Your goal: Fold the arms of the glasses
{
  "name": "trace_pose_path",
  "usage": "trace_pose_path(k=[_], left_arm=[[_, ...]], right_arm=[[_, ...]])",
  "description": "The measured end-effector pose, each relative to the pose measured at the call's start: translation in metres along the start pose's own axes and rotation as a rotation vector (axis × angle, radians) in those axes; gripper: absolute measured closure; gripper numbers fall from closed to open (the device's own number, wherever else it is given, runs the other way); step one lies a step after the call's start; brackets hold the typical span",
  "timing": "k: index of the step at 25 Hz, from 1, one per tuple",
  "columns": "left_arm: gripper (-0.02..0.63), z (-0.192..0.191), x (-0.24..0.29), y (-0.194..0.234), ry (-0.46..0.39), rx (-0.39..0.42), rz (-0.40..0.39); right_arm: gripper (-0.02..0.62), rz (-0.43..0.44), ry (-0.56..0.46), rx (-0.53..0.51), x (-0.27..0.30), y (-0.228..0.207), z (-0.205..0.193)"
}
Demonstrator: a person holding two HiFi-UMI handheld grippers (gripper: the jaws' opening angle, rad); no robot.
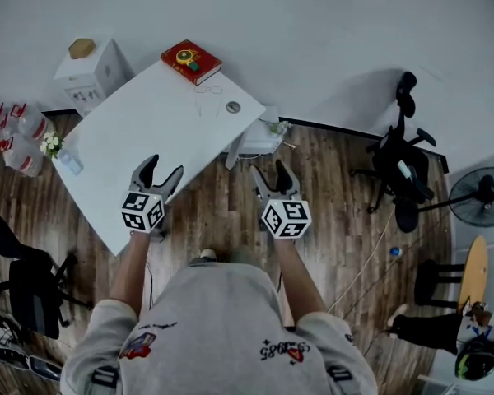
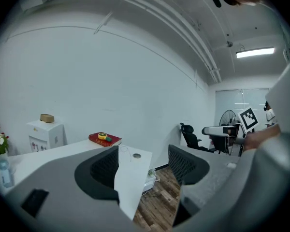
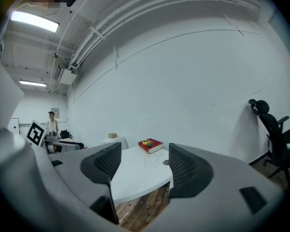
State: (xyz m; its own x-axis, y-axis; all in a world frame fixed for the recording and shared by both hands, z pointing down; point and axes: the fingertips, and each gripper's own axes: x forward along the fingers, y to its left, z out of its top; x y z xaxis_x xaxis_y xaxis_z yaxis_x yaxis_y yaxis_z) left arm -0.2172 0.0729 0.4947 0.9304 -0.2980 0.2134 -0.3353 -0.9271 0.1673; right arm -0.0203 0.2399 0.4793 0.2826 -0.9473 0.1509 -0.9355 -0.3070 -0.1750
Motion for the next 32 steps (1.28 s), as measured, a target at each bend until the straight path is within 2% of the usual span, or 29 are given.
trace_pose_path(k=[11, 16, 22, 28, 30, 32], left_arm=[[0.287, 0.014, 0.037, 0.095, -0.013, -0.042, 0.180], [0.287, 0.020, 0.049, 0.143, -0.021, -0.090, 0.352], [0.287, 0.044, 0.101, 0.189, -0.050, -0.136, 0.508], [0.287, 0.066, 0.170, 0.215, -0.047, -0.153, 0.571], [0.287, 0.070, 0.193, 0.223, -0.033, -0.146, 0.581], [0.287, 0.074, 0.213, 0.230, -0.025, -0.141, 0.592]], right_arm=[[0.310, 0.182, 0.027, -0.018, 0.156, 0.003, 0.013], [0.316, 0.331, 0.073, -0.025, 0.252, 0.007, 0.020], [0.318, 0.483, 0.133, -0.069, 0.367, -0.012, 0.041], [0.335, 0.642, 0.222, -0.108, 0.455, -0.025, 0.056], [0.385, 0.698, 0.270, -0.107, 0.478, -0.028, 0.053], [0.382, 0.739, 0.302, -0.110, 0.499, -0.033, 0.050]])
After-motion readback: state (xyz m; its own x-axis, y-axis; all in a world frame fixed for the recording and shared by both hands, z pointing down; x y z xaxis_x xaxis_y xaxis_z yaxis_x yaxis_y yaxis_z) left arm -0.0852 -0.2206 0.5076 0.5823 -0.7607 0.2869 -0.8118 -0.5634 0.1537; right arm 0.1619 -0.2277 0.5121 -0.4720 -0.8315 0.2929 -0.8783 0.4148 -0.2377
